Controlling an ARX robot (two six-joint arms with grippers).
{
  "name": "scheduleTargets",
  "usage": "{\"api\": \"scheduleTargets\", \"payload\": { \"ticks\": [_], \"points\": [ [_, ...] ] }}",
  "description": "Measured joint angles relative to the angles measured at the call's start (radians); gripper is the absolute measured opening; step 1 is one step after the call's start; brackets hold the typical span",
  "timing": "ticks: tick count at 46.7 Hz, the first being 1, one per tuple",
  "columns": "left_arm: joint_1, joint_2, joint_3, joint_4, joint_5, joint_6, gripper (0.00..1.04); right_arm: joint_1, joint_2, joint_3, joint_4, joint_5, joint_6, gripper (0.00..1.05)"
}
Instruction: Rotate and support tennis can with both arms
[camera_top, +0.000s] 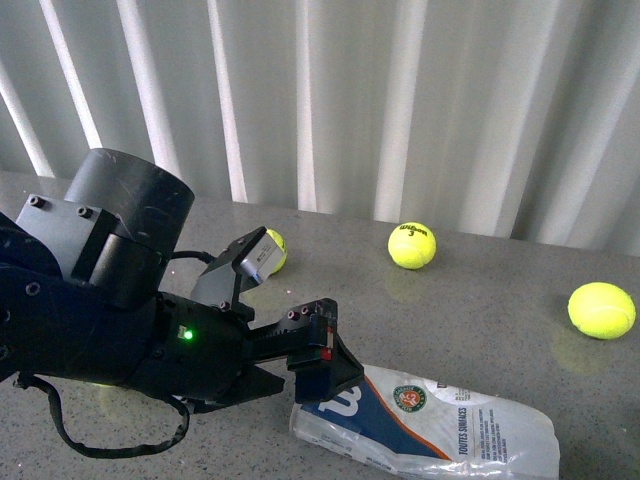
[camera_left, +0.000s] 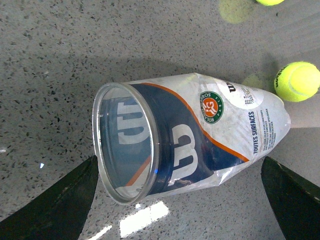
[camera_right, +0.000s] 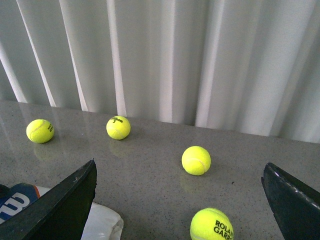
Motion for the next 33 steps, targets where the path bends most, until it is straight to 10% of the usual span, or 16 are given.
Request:
{"api": "scheduleTargets", "payload": {
  "ticks": [15, 33],
  "points": [
    [-0.061, 0.060, -0.021, 0.117, 0.007, -0.097, 0.96, 0.000, 0.000, 0.000, 0.000, 0.000, 0.000, 0.98],
    [-0.068, 0.060, -0.023, 0.075, -0.010, -0.090, 0.21, 0.000, 0.000, 0.000, 0.000, 0.000, 0.000, 0.98]
  ]
}}
